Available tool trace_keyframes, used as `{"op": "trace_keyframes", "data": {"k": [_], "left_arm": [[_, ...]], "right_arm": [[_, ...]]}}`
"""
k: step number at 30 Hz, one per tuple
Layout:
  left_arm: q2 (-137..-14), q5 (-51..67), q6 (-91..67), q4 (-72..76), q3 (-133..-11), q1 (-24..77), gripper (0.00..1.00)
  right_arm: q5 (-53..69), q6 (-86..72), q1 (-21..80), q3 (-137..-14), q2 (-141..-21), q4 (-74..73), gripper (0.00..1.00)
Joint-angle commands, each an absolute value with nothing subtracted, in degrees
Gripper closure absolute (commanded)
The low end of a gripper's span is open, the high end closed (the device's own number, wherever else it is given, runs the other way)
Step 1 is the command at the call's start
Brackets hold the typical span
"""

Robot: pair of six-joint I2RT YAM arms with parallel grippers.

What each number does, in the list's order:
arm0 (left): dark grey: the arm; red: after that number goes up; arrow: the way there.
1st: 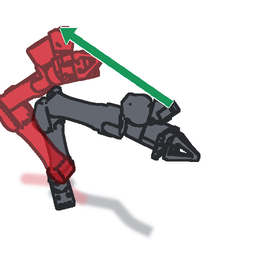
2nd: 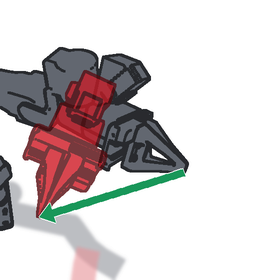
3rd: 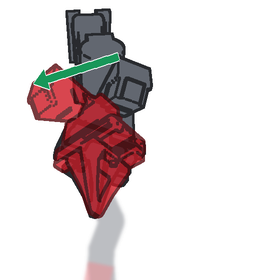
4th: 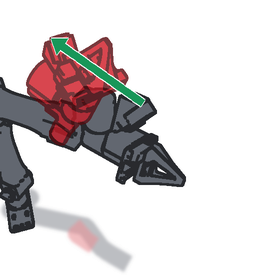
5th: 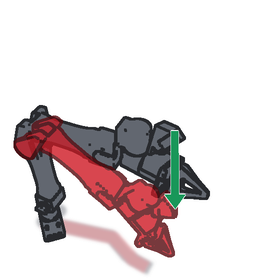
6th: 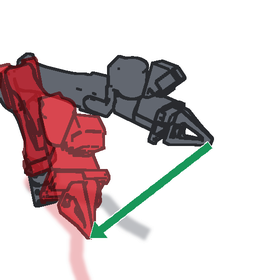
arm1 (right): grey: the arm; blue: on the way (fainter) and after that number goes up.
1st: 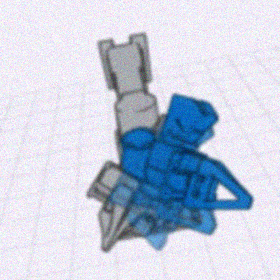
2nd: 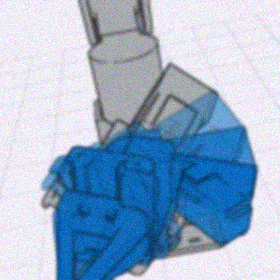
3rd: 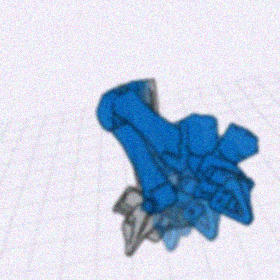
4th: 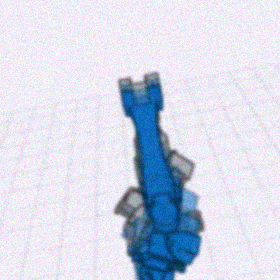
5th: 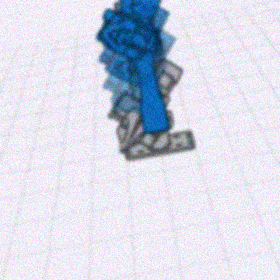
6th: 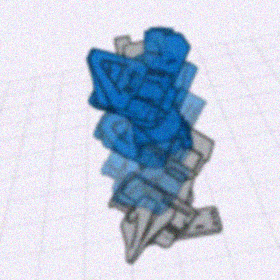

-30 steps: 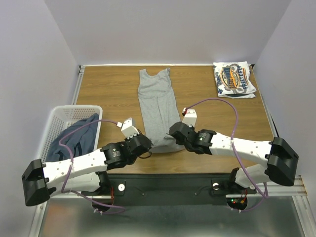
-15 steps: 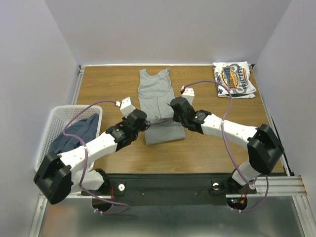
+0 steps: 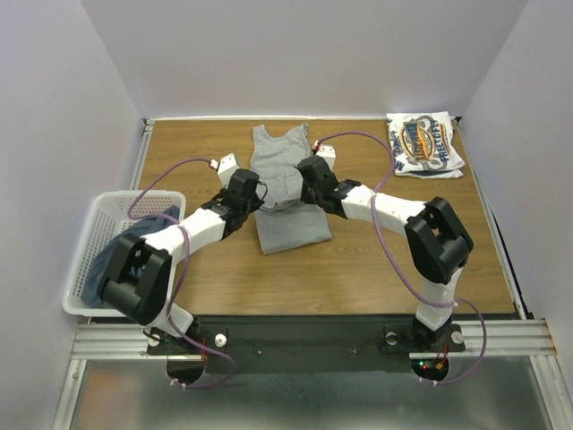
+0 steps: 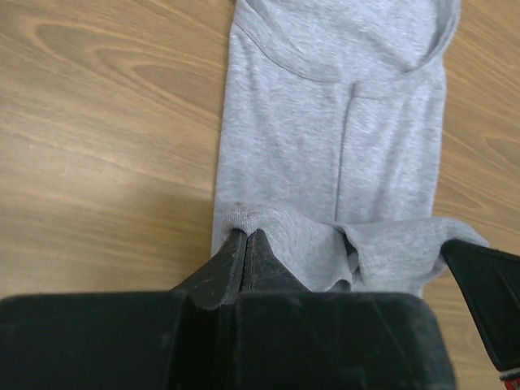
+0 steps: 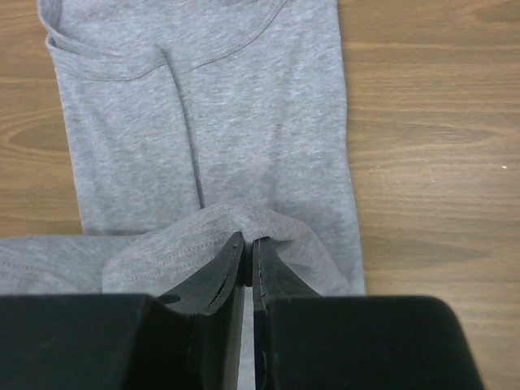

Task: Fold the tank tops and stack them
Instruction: Fold the tank top

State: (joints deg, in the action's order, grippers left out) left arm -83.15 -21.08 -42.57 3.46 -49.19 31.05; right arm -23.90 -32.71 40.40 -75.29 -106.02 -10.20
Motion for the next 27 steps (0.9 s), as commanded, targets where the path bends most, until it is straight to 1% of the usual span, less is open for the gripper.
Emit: {"op": "trace_keyframes", "data": {"k": [1,4,7,19,21,24,25,27], "left_arm": [[-86.91,-17.67,-38.15,9.31,-52.73,27.87,0.95],[-90.43,-13.72,-37.00,10.99,-54.22,25.32,0.95],[-93.42,-11.78,-35.69,11.25,-56.51,24.87,1.00],[-95.97,-9.40,-33.66,10.20,-62.57,24.79,1.00],[-97.82,-10.28,-33.75,7.23,-65.11,24.79,1.00],[-99.75,-10.02,-34.89,5.80,-66.36,24.61,1.00],[-99.84,-10.02,-35.24,6.24,-66.18,24.61,1.00],[-100.46,-10.28,-35.94,5.98,-66.36,24.61,1.00]], "right_arm": [[-23.64,-32.60,39.29,-78.49,-107.66,-7.47,0.92],[-24.17,-32.87,38.59,-79.18,-108.45,-7.56,0.90],[-25.05,-33.13,37.88,-79.63,-109.16,-7.65,0.90],[-25.93,-33.57,37.27,-81.03,-108.45,-8.26,0.90],[-26.01,-33.57,37.18,-82.17,-109.59,-8.70,0.89],[-26.02,-33.66,36.91,-83.32,-111.35,-8.88,0.86],[-25.75,-33.66,36.57,-83.93,-111.79,-8.96,0.83],[-25.66,-33.58,36.21,-84.64,-112.84,-8.96,0.79]]}}
